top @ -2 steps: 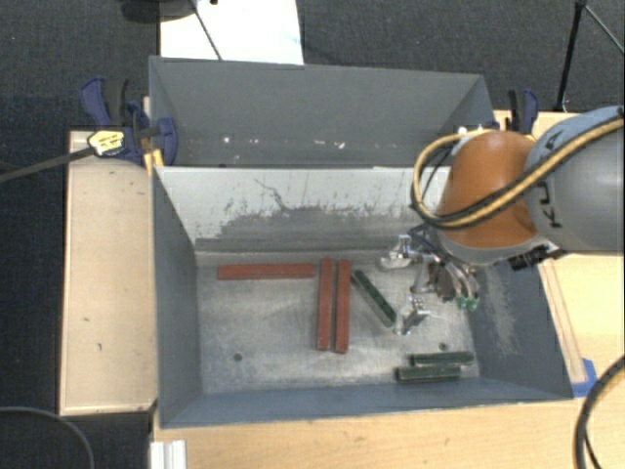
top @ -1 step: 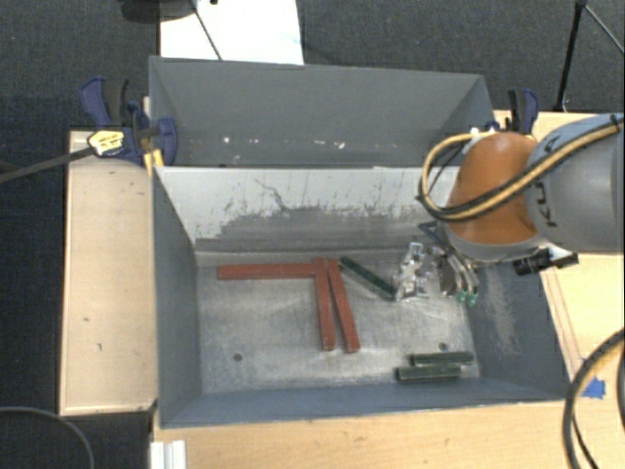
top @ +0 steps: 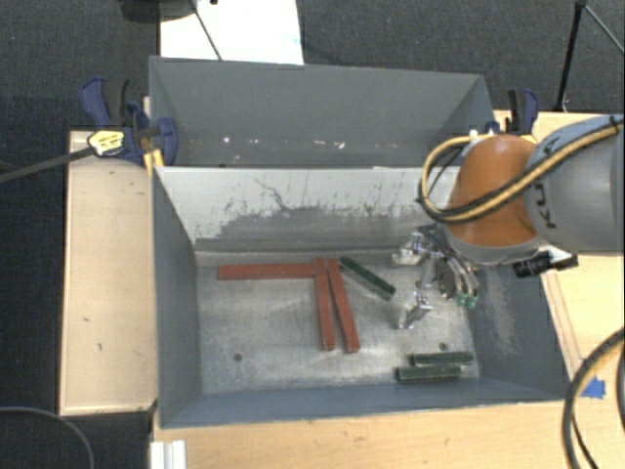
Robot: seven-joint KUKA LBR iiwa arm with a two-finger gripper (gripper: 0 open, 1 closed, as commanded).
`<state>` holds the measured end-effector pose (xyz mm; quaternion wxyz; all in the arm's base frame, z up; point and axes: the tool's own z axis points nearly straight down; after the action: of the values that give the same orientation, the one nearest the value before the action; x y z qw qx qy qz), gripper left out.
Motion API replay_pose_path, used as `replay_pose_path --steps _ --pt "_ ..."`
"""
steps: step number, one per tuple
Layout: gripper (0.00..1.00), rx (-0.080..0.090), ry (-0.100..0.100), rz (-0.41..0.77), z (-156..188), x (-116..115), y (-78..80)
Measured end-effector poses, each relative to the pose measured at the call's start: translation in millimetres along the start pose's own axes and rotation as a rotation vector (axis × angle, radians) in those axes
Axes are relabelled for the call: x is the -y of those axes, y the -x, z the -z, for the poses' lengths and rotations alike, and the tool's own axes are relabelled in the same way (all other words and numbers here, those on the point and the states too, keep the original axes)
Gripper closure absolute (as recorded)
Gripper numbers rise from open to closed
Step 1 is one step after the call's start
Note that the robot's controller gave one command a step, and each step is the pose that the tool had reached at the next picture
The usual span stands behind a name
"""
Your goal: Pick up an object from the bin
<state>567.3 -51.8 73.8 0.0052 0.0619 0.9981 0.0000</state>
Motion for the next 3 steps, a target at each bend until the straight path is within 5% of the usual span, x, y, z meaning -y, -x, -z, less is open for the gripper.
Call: replay_pose_path --steps 1,2,3 --pt "0.0 0.0 0.0 0.0 0 0 0.0" --pt "1.0 0.008 0.001 -0.029 2 -50 24.4" --pt "1.0 0.008 0.001 -0.028 2 -50 24.4"
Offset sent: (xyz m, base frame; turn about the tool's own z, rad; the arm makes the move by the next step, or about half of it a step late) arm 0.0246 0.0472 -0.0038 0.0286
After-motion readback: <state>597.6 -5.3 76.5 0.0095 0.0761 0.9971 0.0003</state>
